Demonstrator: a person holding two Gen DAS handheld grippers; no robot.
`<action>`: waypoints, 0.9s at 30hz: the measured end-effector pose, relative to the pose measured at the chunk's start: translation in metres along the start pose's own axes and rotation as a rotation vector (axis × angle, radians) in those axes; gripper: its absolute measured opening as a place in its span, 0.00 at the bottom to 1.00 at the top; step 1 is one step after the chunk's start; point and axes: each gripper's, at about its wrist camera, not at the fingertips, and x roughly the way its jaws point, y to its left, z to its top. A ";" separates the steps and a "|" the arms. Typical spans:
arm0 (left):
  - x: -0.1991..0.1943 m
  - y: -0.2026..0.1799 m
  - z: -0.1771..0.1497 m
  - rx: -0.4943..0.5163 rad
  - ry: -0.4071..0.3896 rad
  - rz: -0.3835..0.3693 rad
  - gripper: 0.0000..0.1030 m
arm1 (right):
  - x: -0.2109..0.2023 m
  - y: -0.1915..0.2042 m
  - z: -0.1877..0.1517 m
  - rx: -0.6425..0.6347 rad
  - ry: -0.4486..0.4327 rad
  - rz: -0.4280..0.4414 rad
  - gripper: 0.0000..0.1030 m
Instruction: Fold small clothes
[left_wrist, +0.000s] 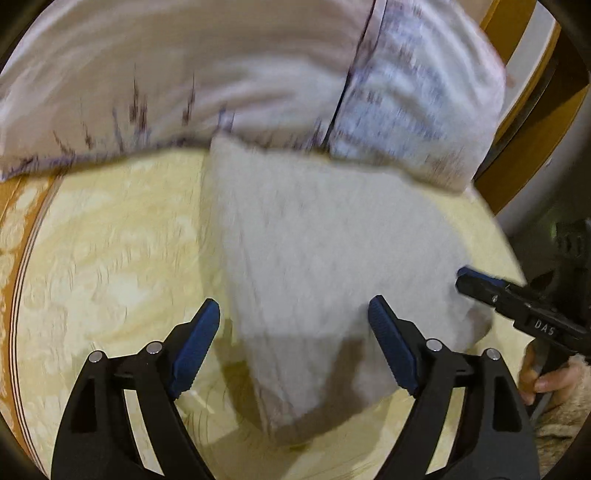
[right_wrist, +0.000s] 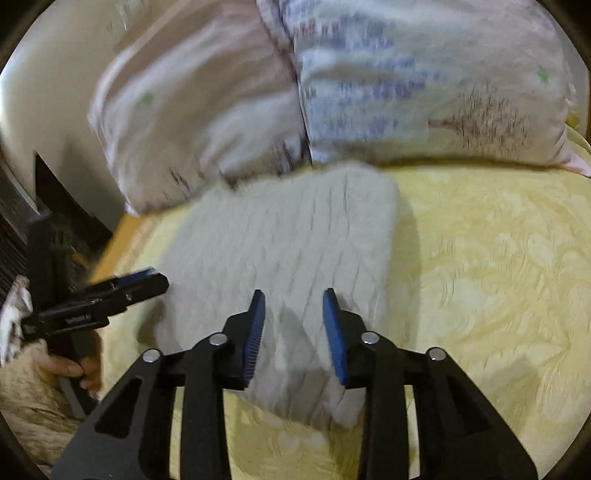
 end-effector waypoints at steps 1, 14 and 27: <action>0.008 0.001 -0.004 0.000 0.030 0.015 0.81 | 0.004 0.000 0.000 -0.007 -0.002 -0.010 0.25; -0.014 -0.002 -0.037 -0.064 -0.002 0.049 0.84 | -0.017 0.012 -0.046 -0.020 0.021 -0.056 0.27; -0.045 -0.012 -0.060 -0.098 0.061 0.196 0.98 | -0.042 0.026 -0.071 -0.002 -0.092 -0.202 0.87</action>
